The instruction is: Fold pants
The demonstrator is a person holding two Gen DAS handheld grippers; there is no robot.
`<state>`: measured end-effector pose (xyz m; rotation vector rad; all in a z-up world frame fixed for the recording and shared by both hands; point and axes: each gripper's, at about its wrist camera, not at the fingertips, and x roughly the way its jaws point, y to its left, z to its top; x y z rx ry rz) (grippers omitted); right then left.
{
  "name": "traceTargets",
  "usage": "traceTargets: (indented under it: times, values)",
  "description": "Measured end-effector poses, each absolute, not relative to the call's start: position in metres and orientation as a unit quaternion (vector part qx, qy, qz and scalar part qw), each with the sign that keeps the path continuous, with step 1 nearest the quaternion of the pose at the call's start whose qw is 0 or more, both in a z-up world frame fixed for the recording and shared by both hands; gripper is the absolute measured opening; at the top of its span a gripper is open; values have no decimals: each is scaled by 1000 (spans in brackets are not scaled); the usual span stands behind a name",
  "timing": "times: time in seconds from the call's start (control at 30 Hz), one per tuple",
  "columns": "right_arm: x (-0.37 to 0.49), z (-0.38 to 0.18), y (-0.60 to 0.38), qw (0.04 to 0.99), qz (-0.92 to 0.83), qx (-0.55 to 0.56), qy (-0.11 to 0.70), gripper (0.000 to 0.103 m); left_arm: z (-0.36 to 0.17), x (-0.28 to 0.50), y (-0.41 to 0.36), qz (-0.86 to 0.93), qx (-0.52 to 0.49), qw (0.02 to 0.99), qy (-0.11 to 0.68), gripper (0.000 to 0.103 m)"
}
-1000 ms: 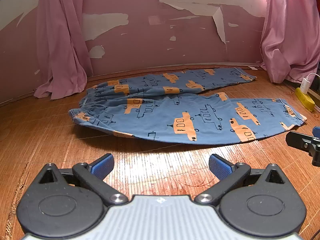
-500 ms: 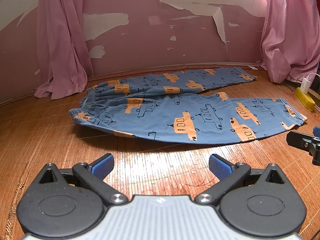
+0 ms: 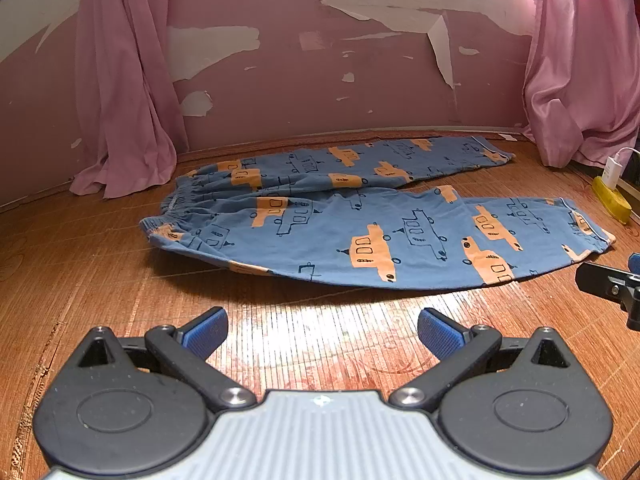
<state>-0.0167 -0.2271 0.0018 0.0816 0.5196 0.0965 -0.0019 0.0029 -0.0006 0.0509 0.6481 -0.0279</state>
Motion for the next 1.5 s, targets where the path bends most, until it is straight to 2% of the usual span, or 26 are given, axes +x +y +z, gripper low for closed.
traceTargets:
  times: [0.43,0.6,0.9,1.2,1.5]
  values:
    - [-17,3,-227,962,35,37,267,103,-1,3,4,-10,38,945,324,103]
    - [-13,12,-233,958,13,47,282,103,-1,26,9,-6,40,928,371,103]
    - [30,41,-249,949,78,-1,307,103,57,98,42,21,63,917,394,103]
    - [163,71,-248,925,182,-108,316,103,95,210,73,19,103,909,402,103]
    - [369,58,-225,896,253,-167,324,101,63,349,113,-29,121,930,345,103]
